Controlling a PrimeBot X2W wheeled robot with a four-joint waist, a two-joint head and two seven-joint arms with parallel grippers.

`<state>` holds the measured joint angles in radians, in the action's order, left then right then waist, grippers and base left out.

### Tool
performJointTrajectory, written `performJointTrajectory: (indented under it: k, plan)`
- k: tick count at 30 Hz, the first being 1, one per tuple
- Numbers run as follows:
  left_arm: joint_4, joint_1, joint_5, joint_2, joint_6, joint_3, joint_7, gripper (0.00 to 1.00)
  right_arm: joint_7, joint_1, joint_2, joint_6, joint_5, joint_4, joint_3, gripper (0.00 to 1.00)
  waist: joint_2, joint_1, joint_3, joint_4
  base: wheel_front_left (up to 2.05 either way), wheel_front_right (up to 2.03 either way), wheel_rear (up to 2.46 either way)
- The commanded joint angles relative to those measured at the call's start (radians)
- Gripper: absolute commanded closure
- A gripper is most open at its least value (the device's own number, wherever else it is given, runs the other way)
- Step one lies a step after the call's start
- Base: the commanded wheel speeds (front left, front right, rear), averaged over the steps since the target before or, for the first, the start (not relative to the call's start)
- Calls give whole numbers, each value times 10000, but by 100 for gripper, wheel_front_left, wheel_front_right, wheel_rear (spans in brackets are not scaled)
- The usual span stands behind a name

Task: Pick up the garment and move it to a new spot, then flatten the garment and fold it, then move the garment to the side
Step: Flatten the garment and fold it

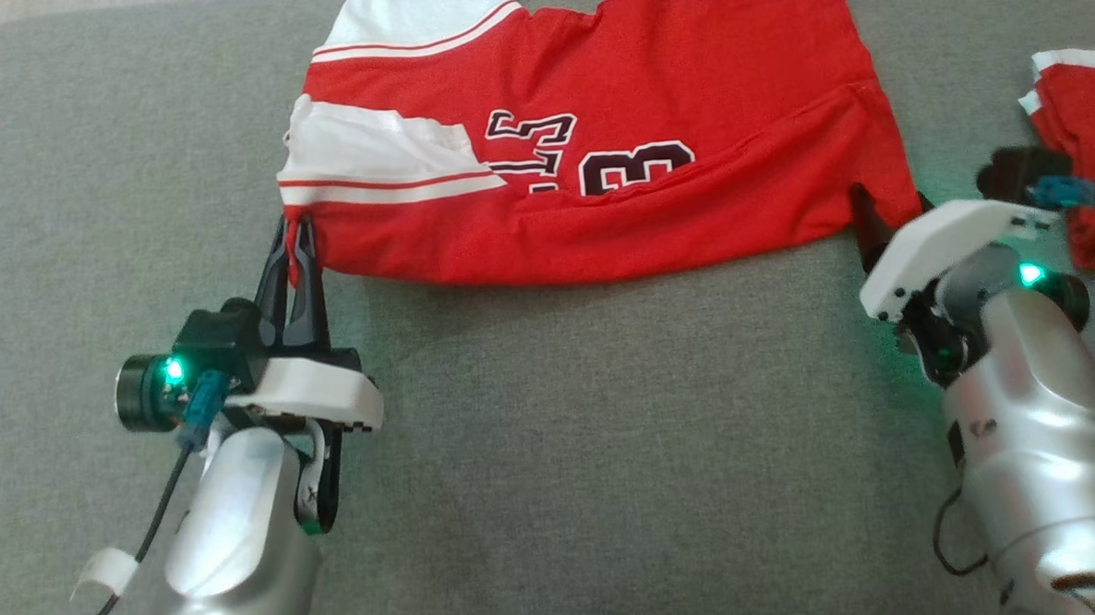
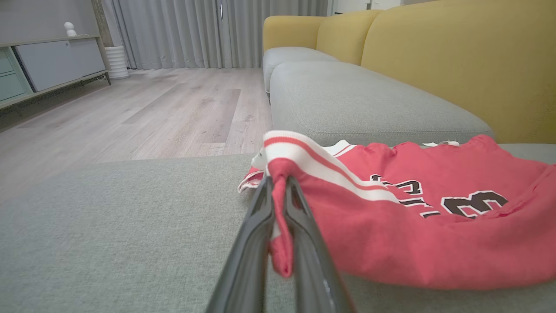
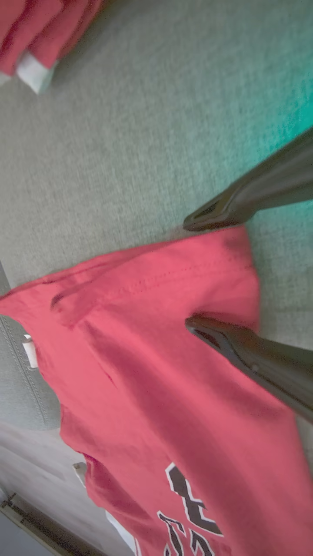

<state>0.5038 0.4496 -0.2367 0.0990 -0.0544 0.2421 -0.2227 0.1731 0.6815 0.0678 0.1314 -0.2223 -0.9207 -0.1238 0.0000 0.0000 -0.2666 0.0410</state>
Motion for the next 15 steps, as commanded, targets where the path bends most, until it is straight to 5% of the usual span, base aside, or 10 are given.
performJointTrajectory:
  k: [1,2,4,15]
  plan:
    - [-239,472,54,165,4,-214,-120,100,-17,293,-173,-7,178,-79,343,0,0,0,13,35,0,0,0]
    - [-197,467,44,175,3,-209,-124,100,-61,360,-173,-7,343,-262,363,0,0,0,22,40,0,0,0]
    - [-122,452,21,206,-14,-220,-136,100,-232,478,-174,-7,714,-523,302,100,0,0,49,22,0,0,0]
    - [-56,-70,-182,638,-187,-501,-155,100,-1454,179,-109,-7,1081,-307,484,100,0,0,620,-503,0,0,0]
